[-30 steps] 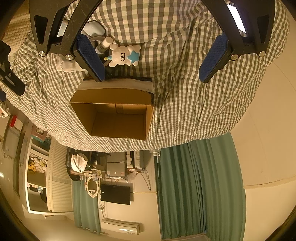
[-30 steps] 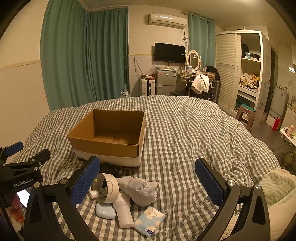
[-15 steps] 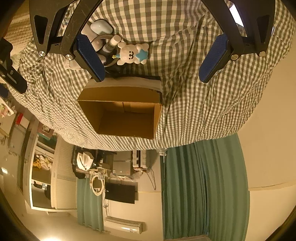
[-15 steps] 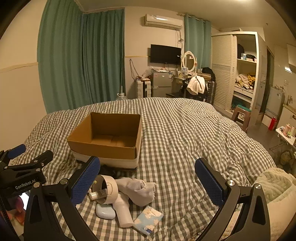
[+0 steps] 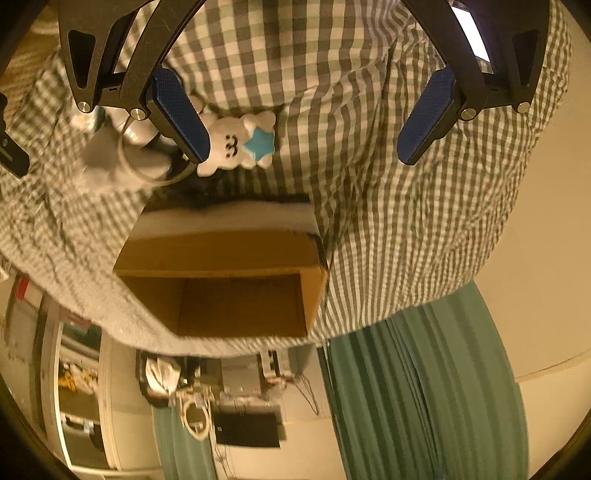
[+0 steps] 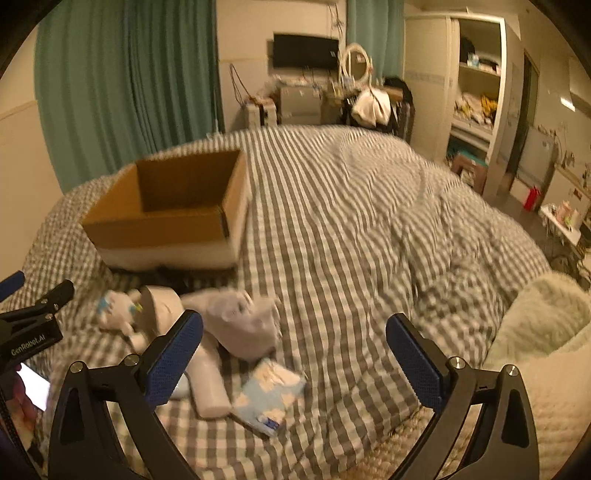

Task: Organize objects
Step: 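Move both grippers toward the pile of items beside the box, then grasp the white bunny figurine with left gripper while right grasps Vinda tissue pack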

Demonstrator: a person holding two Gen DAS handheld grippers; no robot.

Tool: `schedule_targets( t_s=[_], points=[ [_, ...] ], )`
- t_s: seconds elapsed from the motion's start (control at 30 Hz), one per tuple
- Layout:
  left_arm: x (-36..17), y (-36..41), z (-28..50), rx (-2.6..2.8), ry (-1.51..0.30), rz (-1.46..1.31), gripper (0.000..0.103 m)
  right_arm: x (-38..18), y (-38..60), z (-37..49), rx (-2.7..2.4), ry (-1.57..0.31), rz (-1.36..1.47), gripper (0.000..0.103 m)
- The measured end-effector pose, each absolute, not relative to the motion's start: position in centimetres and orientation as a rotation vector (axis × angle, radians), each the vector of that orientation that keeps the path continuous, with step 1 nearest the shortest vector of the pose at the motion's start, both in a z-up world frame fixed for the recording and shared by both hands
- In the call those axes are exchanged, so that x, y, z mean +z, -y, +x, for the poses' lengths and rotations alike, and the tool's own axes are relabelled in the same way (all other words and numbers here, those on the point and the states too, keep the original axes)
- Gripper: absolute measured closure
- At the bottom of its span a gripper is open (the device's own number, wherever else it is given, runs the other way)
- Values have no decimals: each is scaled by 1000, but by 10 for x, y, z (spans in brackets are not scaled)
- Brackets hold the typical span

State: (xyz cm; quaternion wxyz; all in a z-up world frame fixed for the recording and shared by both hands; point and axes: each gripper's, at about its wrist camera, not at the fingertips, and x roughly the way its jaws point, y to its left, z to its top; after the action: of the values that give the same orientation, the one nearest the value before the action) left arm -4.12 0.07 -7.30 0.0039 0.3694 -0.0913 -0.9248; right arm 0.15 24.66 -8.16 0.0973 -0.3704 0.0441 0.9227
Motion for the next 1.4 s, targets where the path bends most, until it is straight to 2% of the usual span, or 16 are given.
schedule_targets(
  t_s=[0.23, 0.57, 0.73, 0.83, 0.93, 1.13, 1.2, 1.4],
  points=[
    [-110, -5, -55, -2880, 308, 1321, 0, -133, -256, -6, 2622, -207, -1313, 6],
    [-128, -24, -77, -2899, 370, 1439, 0, -189, -260, -26, 2551, -356, -1537, 16],
    [-146, -21, -94, -2831, 321, 1570, 0, -204, -260, -32, 2557, -412, -1553, 32],
    [-152, -21, -98, -2826, 314, 1608, 0, -211, -260, -33, 2564, -430, -1569, 38],
    [-163, -17, -105, -2817, 249, 1693, 1, -213, -260, -32, 2567, -433, -1565, 39],
    [-168, -9, -112, -2832, 192, 1756, 16, -213, -262, -26, 2570, -428, -1554, 41],
    [-164, -7, -108, -2861, 182, 1750, 29, -210, -262, -25, 2571, -419, -1550, 41],
    [-156, 4, -97, -2895, 161, 1740, 32, -194, -263, -16, 2581, -395, -1513, 42]
  ],
)
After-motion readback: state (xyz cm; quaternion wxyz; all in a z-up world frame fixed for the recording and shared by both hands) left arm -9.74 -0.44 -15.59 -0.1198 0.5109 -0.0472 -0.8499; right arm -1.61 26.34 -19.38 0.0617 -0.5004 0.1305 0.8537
